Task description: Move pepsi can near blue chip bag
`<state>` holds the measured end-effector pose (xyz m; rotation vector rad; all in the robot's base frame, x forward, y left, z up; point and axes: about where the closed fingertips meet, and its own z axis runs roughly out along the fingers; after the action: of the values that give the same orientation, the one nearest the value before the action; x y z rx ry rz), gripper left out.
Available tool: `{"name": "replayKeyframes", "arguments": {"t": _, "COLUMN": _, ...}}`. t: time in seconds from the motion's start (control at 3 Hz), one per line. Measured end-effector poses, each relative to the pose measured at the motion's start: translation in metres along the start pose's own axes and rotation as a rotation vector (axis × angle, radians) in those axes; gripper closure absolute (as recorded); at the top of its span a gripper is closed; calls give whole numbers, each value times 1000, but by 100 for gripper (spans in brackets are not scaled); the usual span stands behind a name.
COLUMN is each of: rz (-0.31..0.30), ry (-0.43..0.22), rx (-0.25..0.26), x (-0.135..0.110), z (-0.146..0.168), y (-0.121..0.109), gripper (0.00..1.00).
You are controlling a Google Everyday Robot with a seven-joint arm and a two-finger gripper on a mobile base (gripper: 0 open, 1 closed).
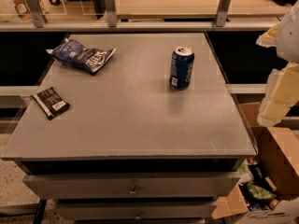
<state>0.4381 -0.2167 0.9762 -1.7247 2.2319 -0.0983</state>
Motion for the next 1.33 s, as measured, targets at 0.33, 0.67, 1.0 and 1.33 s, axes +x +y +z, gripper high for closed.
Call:
{"name": "replayKeyframes", "arguments": {"t": 0.33, "rz": -4, "ry": -10, "rx": 4, "x": -2, "z": 0, "y": -2, "gripper": 0}}
{"name": "replayKeyframes", "arguments": {"t": 0.67, "rz": -22, "ry": -107, "rx": 5, "x": -19, "z": 14, "y": -17, "gripper": 0}}
{"name": "replayKeyframes", "arguments": {"t": 1.0, "rz": -11, "ry": -254, "rx": 0, "x": -46, "z": 46, "y": -42, "gripper": 0}}
{"name": "replayKeyframes", "arguments": {"t": 1.33, "rz": 15, "ry": -390, "rx": 16, "x": -71, "z": 76, "y": -66, "gripper": 0}}
